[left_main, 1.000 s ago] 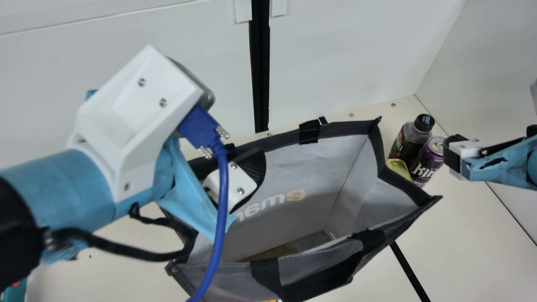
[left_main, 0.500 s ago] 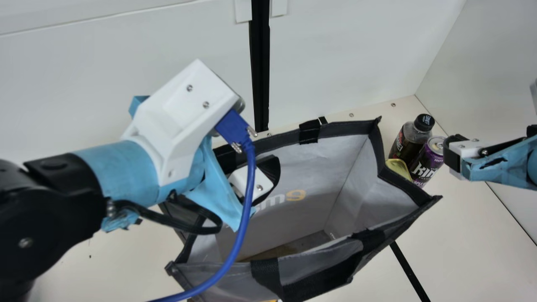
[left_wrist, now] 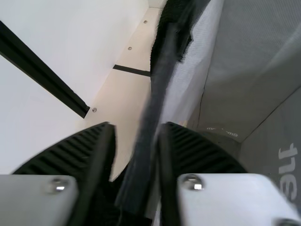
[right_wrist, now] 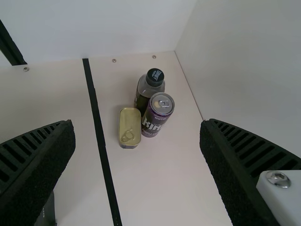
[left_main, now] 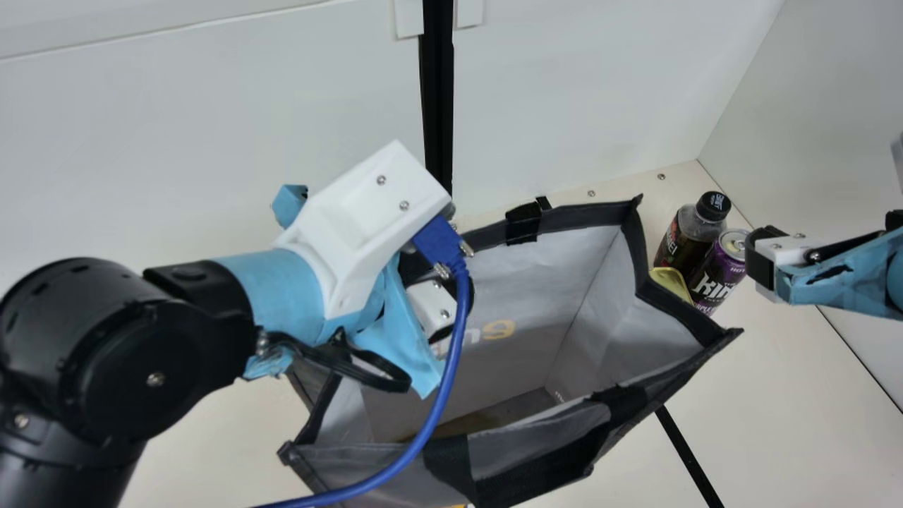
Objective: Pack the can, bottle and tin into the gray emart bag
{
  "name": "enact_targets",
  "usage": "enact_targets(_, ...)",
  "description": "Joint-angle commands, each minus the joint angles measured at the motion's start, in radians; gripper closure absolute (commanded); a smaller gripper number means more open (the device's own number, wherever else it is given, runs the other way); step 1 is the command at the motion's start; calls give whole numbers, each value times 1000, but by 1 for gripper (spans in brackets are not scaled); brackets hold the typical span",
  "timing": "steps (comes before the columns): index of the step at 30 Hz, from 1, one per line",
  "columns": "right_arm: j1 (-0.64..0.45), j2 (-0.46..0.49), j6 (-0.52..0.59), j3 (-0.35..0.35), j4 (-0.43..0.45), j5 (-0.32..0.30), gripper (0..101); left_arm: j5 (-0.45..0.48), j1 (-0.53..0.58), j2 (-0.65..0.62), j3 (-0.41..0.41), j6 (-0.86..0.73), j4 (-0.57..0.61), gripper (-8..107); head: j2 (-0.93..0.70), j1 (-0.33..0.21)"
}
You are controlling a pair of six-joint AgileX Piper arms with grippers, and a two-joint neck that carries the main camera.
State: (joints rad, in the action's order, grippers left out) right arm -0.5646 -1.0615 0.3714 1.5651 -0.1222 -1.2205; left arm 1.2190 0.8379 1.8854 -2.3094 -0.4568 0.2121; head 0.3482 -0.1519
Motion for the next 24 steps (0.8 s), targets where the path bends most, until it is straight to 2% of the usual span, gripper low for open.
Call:
enact_targets(1,0,0,0,0,0,0,10,1,0,0,2,3,-6,69,1,-23)
enact_targets(4,0,0,0,0,0,0,10,1,-1,-2,4,11,-15,89,1,-23)
enact_targets(14,0,0,0,0,0,0,10,1,-13,-19,5,82,-74,89,1,-23)
enact_targets(24,0,0,0,0,0,0,10,1,-31,-49,-7,178,-180,89,1,-23)
